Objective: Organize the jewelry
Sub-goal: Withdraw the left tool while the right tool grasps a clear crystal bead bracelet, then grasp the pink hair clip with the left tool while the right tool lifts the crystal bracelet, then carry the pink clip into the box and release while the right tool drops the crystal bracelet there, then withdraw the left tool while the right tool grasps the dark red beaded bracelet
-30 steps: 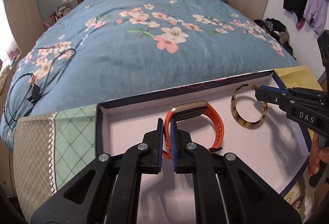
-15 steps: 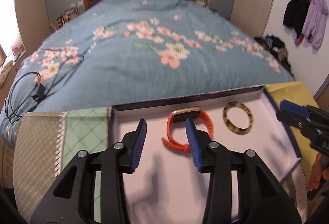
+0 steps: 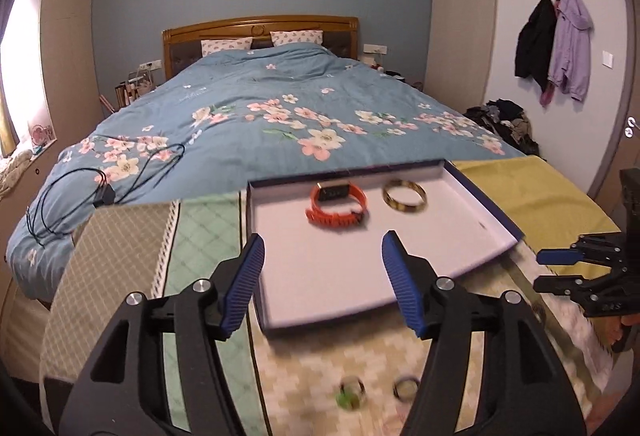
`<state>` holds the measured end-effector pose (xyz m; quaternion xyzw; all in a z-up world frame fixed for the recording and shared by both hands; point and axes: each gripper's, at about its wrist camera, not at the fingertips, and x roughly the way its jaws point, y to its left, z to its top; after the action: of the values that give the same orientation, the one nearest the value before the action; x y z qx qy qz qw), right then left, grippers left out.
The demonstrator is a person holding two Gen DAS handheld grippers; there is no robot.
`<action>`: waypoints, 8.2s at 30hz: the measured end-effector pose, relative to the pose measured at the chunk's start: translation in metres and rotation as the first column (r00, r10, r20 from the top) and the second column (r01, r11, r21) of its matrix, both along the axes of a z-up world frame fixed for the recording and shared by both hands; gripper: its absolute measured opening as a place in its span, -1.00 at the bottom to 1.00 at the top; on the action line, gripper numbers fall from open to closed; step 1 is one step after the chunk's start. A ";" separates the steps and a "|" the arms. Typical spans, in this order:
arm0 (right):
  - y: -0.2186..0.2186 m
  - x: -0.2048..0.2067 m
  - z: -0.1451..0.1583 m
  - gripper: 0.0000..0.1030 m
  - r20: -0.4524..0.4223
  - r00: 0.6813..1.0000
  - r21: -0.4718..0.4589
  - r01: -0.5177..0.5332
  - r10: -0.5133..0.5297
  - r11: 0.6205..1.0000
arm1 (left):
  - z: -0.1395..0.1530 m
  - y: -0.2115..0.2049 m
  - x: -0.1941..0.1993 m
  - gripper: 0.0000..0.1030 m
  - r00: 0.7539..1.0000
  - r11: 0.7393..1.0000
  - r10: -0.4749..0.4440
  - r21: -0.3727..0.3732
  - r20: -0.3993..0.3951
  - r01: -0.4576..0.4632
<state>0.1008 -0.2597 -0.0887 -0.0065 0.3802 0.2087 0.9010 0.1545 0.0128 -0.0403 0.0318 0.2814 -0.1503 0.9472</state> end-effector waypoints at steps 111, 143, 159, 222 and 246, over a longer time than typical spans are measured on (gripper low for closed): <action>0.025 -0.023 0.053 -0.85 0.160 0.986 0.157 -0.080 0.054 0.984 | -0.078 -0.028 -0.061 -0.61 0.952 0.990 -0.114 0.053 -0.283 0.134; 0.026 0.051 0.078 -0.85 0.214 0.977 0.141 -0.033 0.002 0.989 | 0.002 -0.036 -0.002 -0.70 0.988 0.990 -0.141 0.014 -0.060 0.142; 0.038 0.111 0.052 -0.85 0.111 0.994 0.189 -0.009 -0.012 0.982 | -0.016 -0.047 0.062 -0.70 0.984 0.991 -0.121 0.041 -0.131 0.127; 0.016 0.025 0.009 -0.13 -0.008 1.000 0.027 0.000 0.000 1.000 | 0.002 0.005 -0.004 0.15 0.999 1.000 -0.014 0.000 -0.050 0.014; 0.029 -0.005 -0.024 -0.83 -0.097 0.995 -0.037 0.022 -0.026 0.999 | -0.045 0.003 -0.051 0.15 0.987 0.998 -0.067 -0.009 -0.147 0.066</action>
<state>0.0955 -0.2307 -0.1131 -0.0078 0.4276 0.1910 0.8835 0.1035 0.0155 -0.0851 0.0282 0.3492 -0.1843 0.9183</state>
